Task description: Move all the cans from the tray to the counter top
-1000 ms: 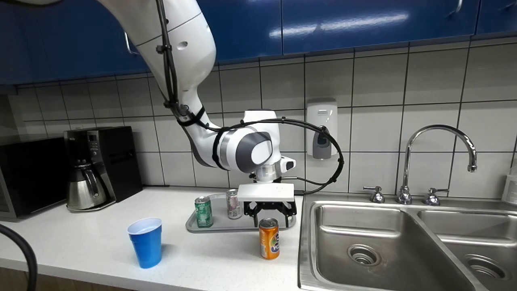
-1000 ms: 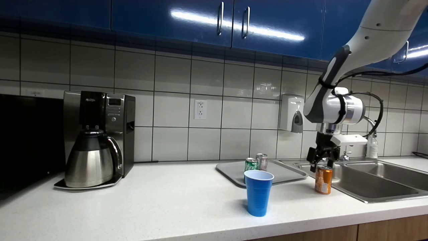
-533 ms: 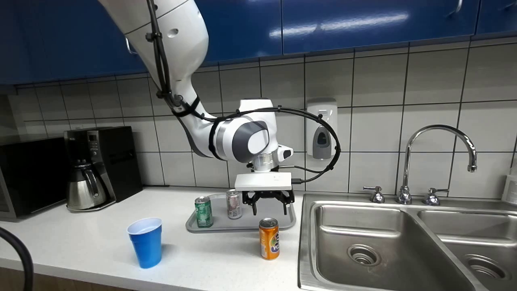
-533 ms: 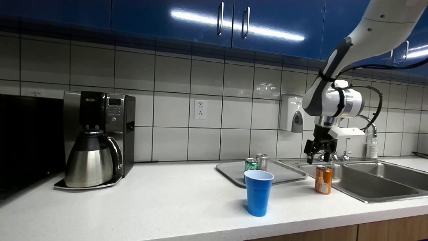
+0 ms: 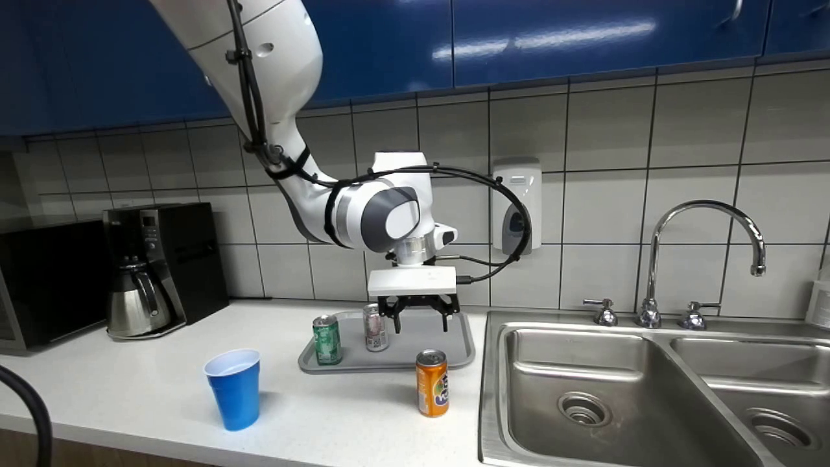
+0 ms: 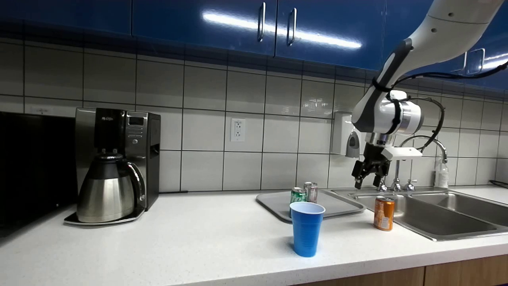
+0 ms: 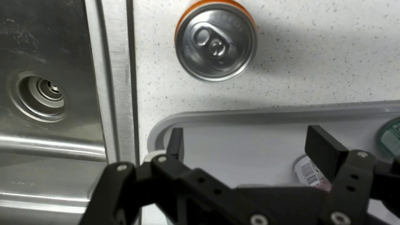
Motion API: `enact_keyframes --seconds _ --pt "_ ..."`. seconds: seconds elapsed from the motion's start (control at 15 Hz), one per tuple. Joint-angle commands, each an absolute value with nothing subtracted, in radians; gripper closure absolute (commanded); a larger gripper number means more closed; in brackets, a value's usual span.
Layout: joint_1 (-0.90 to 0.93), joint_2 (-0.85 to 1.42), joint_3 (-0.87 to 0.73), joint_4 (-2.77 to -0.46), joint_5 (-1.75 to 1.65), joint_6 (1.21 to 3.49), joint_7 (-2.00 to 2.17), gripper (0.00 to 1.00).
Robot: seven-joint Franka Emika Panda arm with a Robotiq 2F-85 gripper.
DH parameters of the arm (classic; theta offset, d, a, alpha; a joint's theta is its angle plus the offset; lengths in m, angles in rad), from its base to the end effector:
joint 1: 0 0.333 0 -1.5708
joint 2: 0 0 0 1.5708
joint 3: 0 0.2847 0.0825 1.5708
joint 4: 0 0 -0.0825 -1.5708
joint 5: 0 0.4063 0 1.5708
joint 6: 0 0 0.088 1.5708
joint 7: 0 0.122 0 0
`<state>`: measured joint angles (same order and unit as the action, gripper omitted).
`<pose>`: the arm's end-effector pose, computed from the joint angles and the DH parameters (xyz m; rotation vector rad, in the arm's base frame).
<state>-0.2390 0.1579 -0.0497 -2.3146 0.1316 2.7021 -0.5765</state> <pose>0.5321 -0.1623 0.2349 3.0681 0.2717 0.3628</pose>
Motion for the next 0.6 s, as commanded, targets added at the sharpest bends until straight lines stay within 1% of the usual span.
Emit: enact_keyframes --seconds 0.0,0.53 --pt "-0.233 0.147 -0.027 -2.295 0.179 2.676 -0.644 0.0" --pt "-0.216 0.184 0.007 -2.246 0.236 2.632 -0.757 0.0"
